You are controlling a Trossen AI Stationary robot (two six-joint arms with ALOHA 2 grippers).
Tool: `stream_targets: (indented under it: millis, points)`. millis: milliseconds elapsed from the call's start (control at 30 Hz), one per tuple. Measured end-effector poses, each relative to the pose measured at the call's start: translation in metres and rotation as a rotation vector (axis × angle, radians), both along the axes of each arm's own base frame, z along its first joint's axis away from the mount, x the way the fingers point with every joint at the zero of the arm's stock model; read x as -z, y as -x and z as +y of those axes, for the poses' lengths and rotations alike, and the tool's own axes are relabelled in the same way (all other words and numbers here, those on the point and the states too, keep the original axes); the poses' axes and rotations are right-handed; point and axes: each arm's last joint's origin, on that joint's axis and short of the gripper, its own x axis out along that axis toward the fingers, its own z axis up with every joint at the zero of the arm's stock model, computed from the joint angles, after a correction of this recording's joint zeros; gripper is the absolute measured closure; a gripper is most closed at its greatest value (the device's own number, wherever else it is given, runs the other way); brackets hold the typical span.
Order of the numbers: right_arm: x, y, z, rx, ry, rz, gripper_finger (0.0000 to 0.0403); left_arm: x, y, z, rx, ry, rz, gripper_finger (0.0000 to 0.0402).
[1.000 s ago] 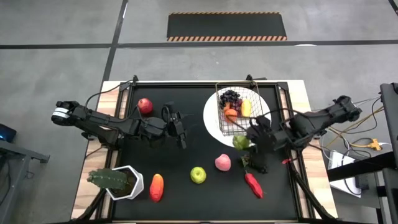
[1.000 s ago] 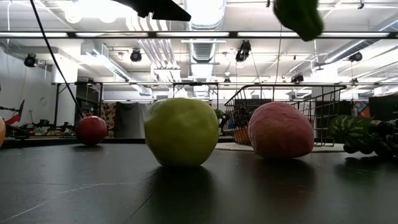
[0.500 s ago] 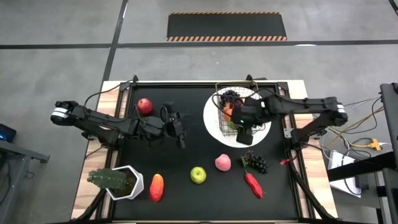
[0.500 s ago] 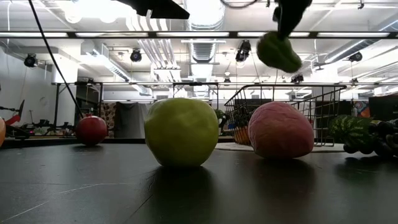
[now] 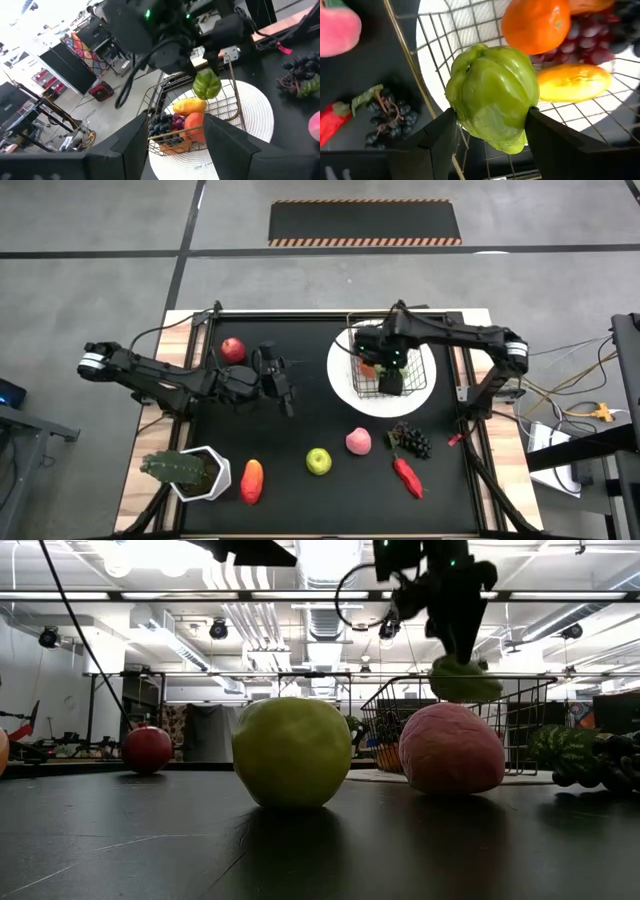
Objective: Build produce basket
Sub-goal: Put the green chayote into the wire basket, then put the pink peach into the wire basket
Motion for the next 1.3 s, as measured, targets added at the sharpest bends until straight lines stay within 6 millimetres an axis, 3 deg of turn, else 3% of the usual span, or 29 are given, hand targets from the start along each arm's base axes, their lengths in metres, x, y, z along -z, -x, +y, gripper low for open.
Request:
stream_targets:
  millis: [367,733,967,1300]
  points:
    - [0.026,-0.005,-0.038,-0.003,-0.086,0.062,0.0194,0.003,0.001,0.0,-0.001,-0.002,0.031,0.0228]
    - [0.047,-0.011,-0.049,-0.001,-0.202,0.08,0.0193,0.003,0.001,0.0,-0.002,-0.002,0.035,0.0228]
    - [0.041,-0.009,-0.048,0.025,-0.194,0.067,0.0193,0.003,0.001,0.0,-0.003,-0.002,0.036,0.0228]
    - [0.008,0.005,-0.04,0.146,-0.151,-0.026,0.0193,0.004,0.001,0.0,-0.003,-0.003,0.039,0.0228]
